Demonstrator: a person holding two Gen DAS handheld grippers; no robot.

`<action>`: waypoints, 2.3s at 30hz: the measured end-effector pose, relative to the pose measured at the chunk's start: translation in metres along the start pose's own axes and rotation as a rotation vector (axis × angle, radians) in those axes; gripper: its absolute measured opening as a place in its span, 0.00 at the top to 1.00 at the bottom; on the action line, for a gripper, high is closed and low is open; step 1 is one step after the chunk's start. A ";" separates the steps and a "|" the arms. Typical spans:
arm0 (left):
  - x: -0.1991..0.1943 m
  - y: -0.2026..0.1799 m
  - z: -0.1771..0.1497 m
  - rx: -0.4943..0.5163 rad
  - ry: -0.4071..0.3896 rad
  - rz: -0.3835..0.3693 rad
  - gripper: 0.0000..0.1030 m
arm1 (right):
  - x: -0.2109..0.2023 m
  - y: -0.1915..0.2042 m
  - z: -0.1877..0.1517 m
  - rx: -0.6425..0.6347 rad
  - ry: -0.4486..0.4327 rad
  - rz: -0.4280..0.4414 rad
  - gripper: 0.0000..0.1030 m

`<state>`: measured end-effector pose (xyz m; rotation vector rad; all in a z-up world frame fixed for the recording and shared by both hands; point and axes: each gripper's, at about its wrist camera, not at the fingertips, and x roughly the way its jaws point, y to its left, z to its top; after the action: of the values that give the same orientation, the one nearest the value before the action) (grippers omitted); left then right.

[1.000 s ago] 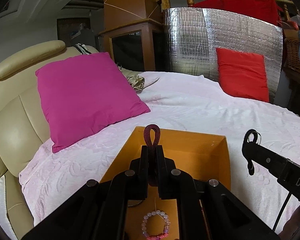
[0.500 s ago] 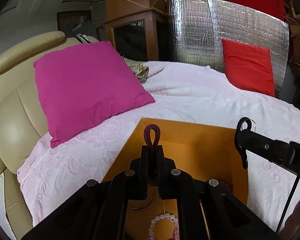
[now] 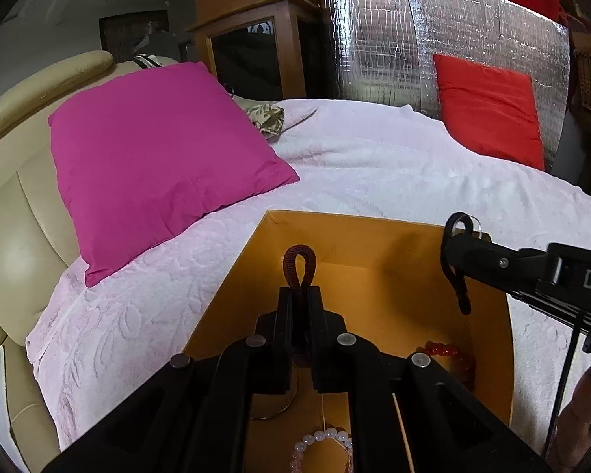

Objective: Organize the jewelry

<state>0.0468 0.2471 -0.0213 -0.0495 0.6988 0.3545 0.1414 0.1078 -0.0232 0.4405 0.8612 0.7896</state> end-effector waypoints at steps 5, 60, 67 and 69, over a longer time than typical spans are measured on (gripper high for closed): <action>0.005 0.003 -0.001 0.000 0.013 0.005 0.93 | 0.010 -0.002 0.001 0.008 0.007 -0.005 0.91; -0.329 0.065 -0.069 -0.039 -0.263 0.239 0.03 | -0.277 0.173 -0.168 -0.337 -0.089 -0.350 0.33; -0.386 0.069 -0.082 -0.045 -0.320 0.225 0.03 | -0.310 0.220 -0.199 -0.420 -0.105 -0.389 0.31; -0.398 0.070 -0.083 -0.053 -0.333 0.216 0.03 | -0.317 0.229 -0.204 -0.427 -0.108 -0.397 0.31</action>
<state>-0.3107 0.1790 0.1737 0.0343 0.3651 0.5736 -0.2498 0.0197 0.1605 -0.0669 0.6281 0.5529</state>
